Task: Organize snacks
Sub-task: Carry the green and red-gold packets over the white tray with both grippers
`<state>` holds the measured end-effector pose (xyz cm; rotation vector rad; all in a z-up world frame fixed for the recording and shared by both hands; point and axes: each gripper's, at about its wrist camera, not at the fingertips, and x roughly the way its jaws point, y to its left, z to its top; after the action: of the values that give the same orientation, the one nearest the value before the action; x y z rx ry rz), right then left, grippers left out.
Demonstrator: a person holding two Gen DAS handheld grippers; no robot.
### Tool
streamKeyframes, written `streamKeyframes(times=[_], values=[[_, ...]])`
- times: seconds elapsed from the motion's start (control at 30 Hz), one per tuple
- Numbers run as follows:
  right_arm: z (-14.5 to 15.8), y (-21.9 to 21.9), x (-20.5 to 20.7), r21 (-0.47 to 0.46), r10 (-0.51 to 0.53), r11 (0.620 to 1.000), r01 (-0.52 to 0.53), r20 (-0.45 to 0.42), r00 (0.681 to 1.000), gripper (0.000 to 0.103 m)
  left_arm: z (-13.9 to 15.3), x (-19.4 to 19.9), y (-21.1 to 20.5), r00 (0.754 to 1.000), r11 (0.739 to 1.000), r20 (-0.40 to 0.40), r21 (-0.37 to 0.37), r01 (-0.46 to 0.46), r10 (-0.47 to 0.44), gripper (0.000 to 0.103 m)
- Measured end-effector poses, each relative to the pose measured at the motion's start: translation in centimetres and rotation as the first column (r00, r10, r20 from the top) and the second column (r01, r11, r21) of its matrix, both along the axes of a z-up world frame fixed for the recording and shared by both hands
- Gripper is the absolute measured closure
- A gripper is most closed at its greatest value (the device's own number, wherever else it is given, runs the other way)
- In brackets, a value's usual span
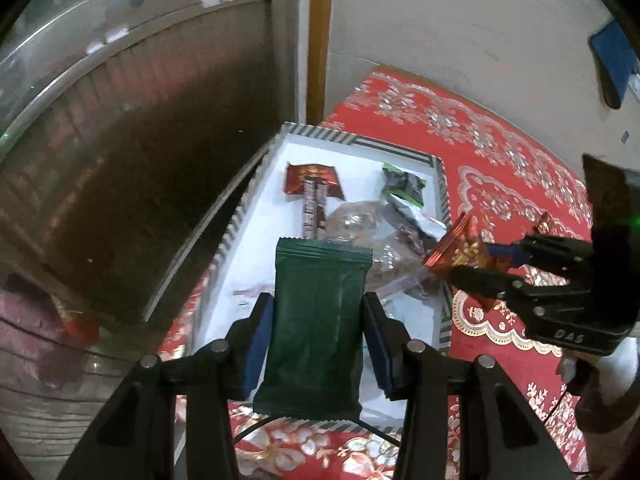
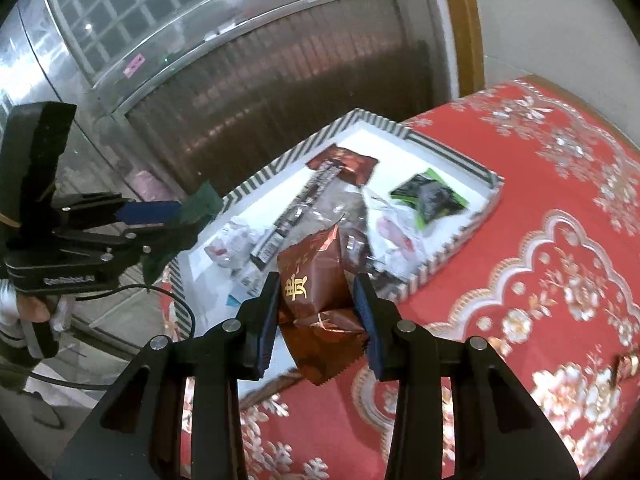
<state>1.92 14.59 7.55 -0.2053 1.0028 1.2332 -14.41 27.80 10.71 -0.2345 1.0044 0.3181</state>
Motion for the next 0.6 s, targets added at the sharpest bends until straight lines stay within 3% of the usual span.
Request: streamKeyframes(times=[0.37, 0.6], values=[[-1.1, 3.3, -1.0, 0.015, 0.067, 0.998, -0.067, -0.043, 0.997, 0.067, 1.5, -2.2, 2.1, 0.997, 0.997, -0.003, -0.004, -0.083, 0.083, 0.056], [-2.2, 3.4, -1.4, 0.003, 0.057, 0.998, -0.057, -0.066, 0.996, 0.067, -0.8, -0.4, 1.6, 0.997, 0.997, -0.017, -0.006, -0.075, 0.075, 0.056]])
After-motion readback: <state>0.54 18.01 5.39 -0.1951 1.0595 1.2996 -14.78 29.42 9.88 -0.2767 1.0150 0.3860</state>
